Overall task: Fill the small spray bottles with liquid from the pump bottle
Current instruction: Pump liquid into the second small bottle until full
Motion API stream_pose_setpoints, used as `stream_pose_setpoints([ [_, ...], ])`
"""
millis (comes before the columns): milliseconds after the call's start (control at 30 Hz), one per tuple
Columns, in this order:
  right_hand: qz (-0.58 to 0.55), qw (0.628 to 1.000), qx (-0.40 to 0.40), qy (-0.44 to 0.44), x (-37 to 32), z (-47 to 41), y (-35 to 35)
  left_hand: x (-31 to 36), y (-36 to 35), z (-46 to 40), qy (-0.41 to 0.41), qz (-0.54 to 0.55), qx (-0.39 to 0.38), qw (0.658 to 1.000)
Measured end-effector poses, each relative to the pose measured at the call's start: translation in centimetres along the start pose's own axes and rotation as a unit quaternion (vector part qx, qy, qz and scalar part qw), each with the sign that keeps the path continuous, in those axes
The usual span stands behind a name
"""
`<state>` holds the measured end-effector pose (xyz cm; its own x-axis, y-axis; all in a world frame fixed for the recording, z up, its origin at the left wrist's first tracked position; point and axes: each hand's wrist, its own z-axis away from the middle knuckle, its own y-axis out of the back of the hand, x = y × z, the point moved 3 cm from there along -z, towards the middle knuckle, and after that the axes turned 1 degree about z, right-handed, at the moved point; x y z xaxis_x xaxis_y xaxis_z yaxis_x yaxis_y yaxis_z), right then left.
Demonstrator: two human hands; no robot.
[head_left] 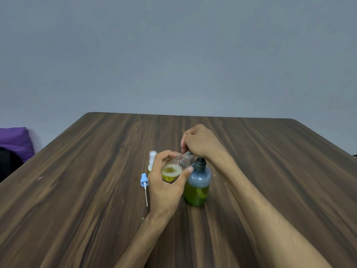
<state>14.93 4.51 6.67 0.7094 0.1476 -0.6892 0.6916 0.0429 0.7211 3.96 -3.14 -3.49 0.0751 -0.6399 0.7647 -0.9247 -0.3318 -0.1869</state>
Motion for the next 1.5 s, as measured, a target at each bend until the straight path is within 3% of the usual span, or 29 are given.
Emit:
stream_pose_setpoints([
  [700, 0.025, 0.998, 0.044, 0.040, 0.9, -0.6, -0.9, 0.2, -0.1, 0.2, 0.009, 0.024, 0.007, 1.000],
  [1500, 0.023, 0.998, 0.037, 0.034, 1.4, -1.1, -1.2, 0.2, -0.2, 0.2, 0.025, 0.035, 0.006, 0.999],
])
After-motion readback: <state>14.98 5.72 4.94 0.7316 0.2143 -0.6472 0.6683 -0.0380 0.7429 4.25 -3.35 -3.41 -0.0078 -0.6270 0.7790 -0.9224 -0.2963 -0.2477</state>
